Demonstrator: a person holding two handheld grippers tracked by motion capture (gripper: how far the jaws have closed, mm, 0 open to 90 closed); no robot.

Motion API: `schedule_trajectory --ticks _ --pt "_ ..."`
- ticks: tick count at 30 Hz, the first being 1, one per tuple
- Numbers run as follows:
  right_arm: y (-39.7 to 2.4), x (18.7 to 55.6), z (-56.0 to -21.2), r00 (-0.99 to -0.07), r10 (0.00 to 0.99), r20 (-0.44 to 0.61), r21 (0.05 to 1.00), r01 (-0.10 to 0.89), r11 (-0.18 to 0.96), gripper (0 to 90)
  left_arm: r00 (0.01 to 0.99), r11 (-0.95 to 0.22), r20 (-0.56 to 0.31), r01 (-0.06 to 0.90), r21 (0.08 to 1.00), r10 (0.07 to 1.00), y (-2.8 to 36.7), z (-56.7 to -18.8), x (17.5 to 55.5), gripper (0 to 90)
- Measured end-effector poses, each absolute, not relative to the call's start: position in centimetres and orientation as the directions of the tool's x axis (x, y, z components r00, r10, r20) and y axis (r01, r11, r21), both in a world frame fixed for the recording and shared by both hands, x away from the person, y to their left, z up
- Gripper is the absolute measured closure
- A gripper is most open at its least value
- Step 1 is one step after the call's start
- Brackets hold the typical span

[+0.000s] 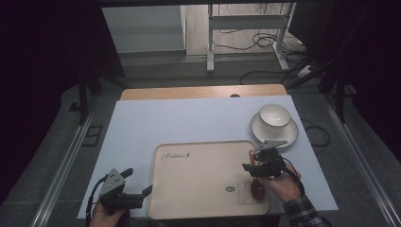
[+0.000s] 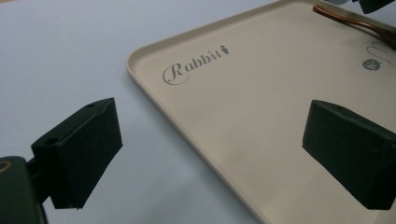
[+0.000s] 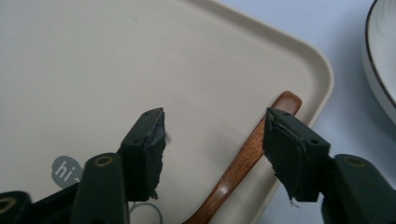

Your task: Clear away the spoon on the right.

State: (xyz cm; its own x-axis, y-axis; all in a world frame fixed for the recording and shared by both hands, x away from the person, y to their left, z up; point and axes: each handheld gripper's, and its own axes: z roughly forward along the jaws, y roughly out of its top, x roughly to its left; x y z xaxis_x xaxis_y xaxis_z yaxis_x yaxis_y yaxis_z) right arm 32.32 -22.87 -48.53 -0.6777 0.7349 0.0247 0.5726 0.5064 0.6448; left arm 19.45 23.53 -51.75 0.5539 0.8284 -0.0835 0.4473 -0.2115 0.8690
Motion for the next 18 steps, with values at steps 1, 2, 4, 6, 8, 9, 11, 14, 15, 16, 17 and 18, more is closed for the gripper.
schedule_trajectory --ticks 1,2,4,6,8,9,11,14,15,16,17,18 --pt "-22.9 32.3 -48.4 -0.678 0.735 0.023 0.651 0.568 0.503 37.0 0.554 -0.211 -0.084 0.447 0.869 0.828 23.5 -51.8 19.5 4.5" --pt "-22.9 32.2 -48.3 -0.679 0.734 0.023 0.653 0.566 0.503 35.7 0.554 -0.211 -0.083 0.447 0.869 0.829 23.5 -51.8 19.5 4.5" --pt "-23.0 32.2 -48.1 -0.681 0.732 0.019 0.662 0.557 0.501 33.1 0.553 -0.211 -0.083 0.447 0.869 0.829 23.5 -51.8 19.5 4.5" --pt "-23.0 32.1 -47.9 -0.683 0.731 0.018 0.671 0.55 0.497 31.0 0.553 -0.21 -0.084 0.448 0.869 0.829 23.6 -51.8 19.5 4.4" --pt "-23.0 32.0 -47.8 -0.685 0.729 0.017 0.675 0.545 0.497 29.1 0.552 -0.208 -0.086 0.449 0.869 0.829 23.6 -51.8 19.5 4.4" --pt "-23.1 31.9 -47.8 -0.684 0.729 0.015 0.678 0.543 0.496 28.2 0.552 -0.207 -0.087 0.449 0.869 0.83 23.6 -51.8 19.5 4.4" --pt "-23.1 31.8 -47.6 -0.685 0.729 0.016 0.684 0.539 0.491 26.3 0.551 -0.207 -0.088 0.45 0.869 0.83 23.6 -51.8 19.5 4.3" --pt "-23.3 31.5 -47.4 -0.687 0.726 0.017 0.692 0.532 0.487 23.4 0.551 -0.206 -0.088 0.45 0.869 0.83 23.6 -51.8 19.5 4.3" --pt "-23.4 31.4 -47.3 -0.688 0.725 0.018 0.697 0.529 0.484 22.3 0.551 -0.206 -0.088 0.45 0.869 0.83 23.6 -51.8 19.5 4.3" --pt "-23.5 31.3 -47.2 -0.689 0.725 0.017 0.7 0.526 0.484 21.4 0.55 -0.205 -0.09 0.451 0.869 0.83 23.6 -51.8 19.5 4.3" --pt "-23.5 31.2 -47.1 -0.689 0.725 0.016 0.704 0.523 0.481 20.4 0.55 -0.204 -0.091 0.451 0.869 0.83 23.6 -51.8 19.5 4.3" --pt "-23.6 31.1 -47.1 -0.69 0.724 0.015 0.706 0.52 0.481 19.3 0.55 -0.203 -0.092 0.451 0.869 0.83 23.6 -51.8 19.5 4.3"
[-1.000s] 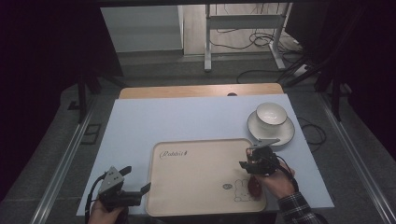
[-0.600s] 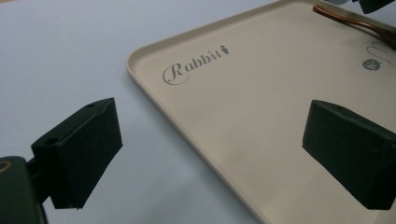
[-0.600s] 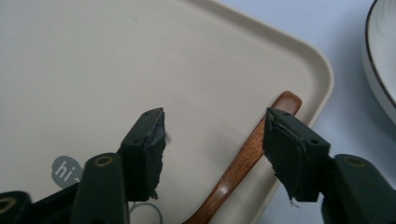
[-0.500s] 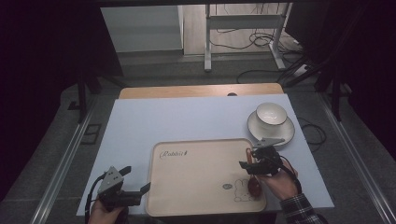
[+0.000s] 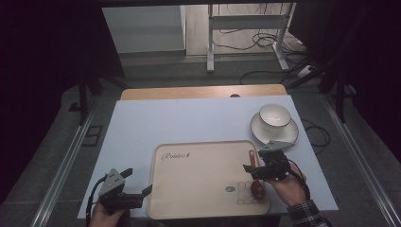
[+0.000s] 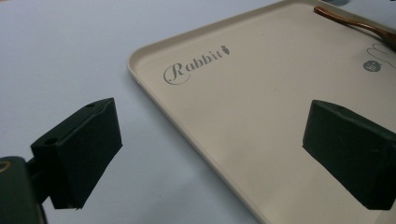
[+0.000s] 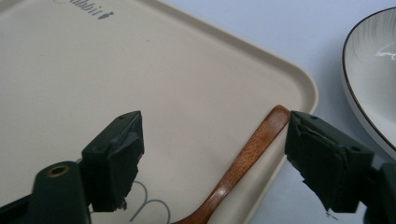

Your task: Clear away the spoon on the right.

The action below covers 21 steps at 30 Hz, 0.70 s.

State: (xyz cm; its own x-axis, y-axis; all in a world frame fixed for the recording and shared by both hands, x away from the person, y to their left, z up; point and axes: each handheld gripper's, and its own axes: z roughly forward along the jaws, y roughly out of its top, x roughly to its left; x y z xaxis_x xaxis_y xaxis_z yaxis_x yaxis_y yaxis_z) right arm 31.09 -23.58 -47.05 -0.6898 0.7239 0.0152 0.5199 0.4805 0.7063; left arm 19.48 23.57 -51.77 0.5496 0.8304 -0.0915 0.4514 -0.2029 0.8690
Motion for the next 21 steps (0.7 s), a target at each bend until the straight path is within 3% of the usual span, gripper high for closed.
schedule_trajectory --ticks 21 --pt "-25.4 29.1 -46.5 -0.672 0.741 0.003 0.738 0.501 0.451 7.0 0.55 -0.205 -0.089 0.451 0.868 0.831 23.6 -51.8 19.5 4.3"
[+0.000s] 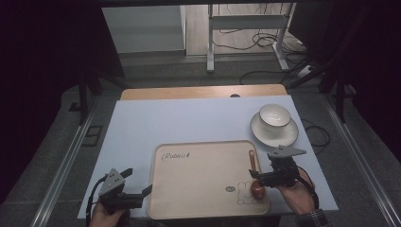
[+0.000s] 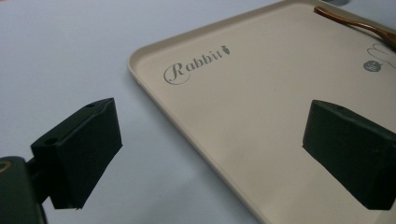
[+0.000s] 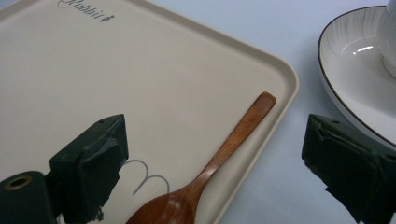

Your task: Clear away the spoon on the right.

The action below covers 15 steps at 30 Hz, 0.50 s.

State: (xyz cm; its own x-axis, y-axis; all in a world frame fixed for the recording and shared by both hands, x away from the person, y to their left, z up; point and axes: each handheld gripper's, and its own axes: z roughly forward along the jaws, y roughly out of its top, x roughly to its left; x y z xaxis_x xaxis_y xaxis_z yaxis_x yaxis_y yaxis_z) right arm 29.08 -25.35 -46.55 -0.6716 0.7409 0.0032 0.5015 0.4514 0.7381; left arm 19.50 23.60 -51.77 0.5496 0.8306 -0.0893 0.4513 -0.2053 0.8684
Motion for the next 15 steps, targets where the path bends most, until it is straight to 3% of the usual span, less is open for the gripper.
schedule_trajectory --ticks 15 --pt "-26.9 27.6 -46.3 -0.656 0.755 -0.005 0.756 0.491 0.432 0.0 0.543 -0.196 -0.097 0.456 0.868 0.834 23.6 -51.8 19.6 4.3"
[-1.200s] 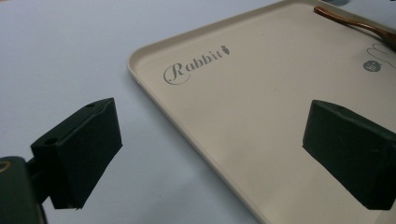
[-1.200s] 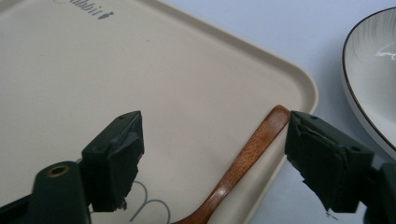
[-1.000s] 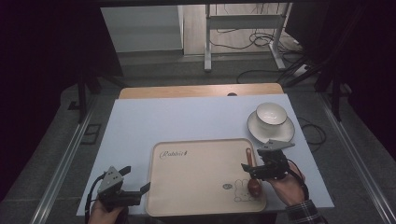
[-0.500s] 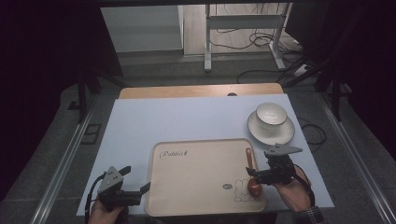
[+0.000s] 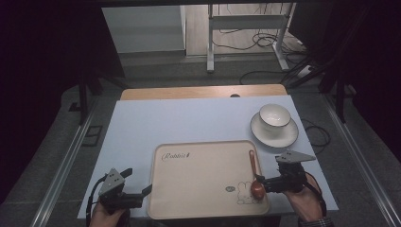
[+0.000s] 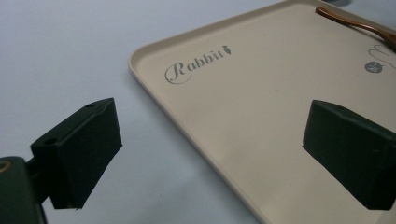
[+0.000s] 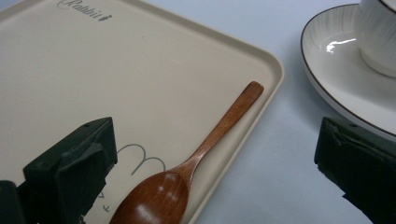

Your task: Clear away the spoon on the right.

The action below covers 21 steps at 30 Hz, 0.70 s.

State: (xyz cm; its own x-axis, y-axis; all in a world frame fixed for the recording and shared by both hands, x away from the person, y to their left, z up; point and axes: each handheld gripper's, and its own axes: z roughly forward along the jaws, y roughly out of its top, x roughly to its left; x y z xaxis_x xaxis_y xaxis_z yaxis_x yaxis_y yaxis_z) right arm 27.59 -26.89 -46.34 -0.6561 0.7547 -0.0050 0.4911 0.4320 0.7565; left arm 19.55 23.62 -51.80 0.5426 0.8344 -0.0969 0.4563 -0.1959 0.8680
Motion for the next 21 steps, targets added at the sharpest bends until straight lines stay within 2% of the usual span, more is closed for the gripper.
schedule_trajectory --ticks 21 --pt "-29.3 25.0 -45.8 -0.617 0.787 -0.003 0.799 0.472 0.373 0.0 0.537 -0.184 -0.11 0.464 0.866 0.836 23.7 -51.8 19.7 4.1"
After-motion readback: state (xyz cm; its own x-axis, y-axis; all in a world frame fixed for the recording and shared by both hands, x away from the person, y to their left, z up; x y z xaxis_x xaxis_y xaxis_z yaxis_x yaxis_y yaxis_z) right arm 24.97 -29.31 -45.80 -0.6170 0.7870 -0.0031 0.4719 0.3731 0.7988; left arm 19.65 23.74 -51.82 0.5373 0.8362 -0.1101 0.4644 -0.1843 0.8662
